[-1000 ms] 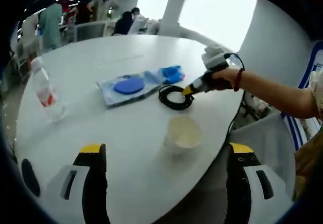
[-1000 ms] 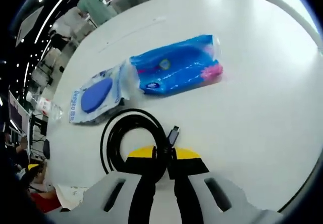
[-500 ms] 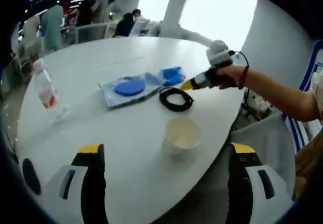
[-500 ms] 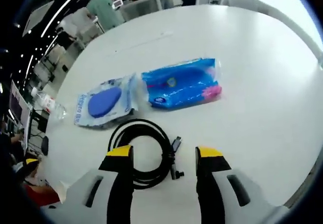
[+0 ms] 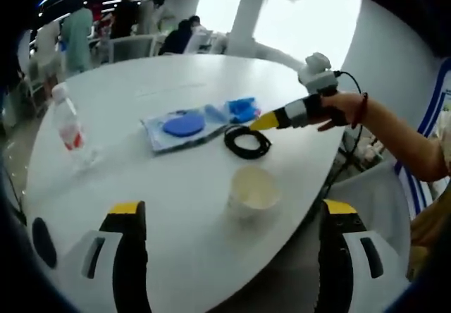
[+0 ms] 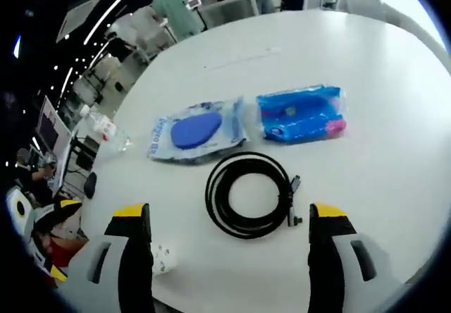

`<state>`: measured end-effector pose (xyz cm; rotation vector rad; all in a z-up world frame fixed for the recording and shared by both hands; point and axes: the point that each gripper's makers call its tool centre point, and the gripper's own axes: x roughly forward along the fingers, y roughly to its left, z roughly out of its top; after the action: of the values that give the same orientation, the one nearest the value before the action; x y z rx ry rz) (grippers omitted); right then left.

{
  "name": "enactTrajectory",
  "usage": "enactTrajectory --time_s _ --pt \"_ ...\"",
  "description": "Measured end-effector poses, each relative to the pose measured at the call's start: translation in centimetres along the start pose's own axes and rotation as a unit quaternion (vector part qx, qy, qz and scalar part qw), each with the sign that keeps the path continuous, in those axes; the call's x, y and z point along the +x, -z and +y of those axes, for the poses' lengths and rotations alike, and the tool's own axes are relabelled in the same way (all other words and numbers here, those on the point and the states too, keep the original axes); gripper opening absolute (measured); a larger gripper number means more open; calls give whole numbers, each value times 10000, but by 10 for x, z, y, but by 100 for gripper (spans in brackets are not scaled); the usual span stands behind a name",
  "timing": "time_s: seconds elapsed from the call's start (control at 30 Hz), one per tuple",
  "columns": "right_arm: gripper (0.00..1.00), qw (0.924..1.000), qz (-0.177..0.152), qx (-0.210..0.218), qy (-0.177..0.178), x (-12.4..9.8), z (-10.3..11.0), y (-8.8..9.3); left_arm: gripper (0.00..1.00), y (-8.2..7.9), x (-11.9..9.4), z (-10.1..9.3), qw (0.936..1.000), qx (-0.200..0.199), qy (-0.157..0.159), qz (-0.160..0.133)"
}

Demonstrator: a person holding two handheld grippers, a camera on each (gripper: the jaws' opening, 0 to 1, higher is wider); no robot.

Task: Arrange the tabletop items into an orderly group along one side of the table until the central work area is clear of visible clutter.

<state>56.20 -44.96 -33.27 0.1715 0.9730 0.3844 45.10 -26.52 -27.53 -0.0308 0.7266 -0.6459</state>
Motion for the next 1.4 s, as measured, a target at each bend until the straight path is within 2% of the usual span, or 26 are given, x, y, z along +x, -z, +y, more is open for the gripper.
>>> enactTrajectory --time_s 0.13,0.43,0.57,0.8,1.13,1.33,1.4 --pt "99 9996 87 -199 -194 -3 16 8 99 -2 -3 -1 10000 -32 -23 -60" --pt "95 9960 346 -332 -749 -9 50 30 99 5 -9 -2 9999 77 -82 -11" --pt "83 9936 491 -457 -910 -10 65 39 99 7 -10 -3 9999 90 -91 -7" --pt "67 9900 706 -600 -1065 -6 83 55 99 9 -15 -2 9998 123 -124 -30" --pt "40 9856 1063 -721 -1101 2 93 72 99 15 -21 -3 9998 139 -168 0" --pt "32 9845 1259 -784 -934 8 93 79 99 17 -22 -5 9997 173 -163 -5" --pt "25 9839 1331 -698 -966 8 96 81 99 18 -23 -5 9997 168 -159 1"
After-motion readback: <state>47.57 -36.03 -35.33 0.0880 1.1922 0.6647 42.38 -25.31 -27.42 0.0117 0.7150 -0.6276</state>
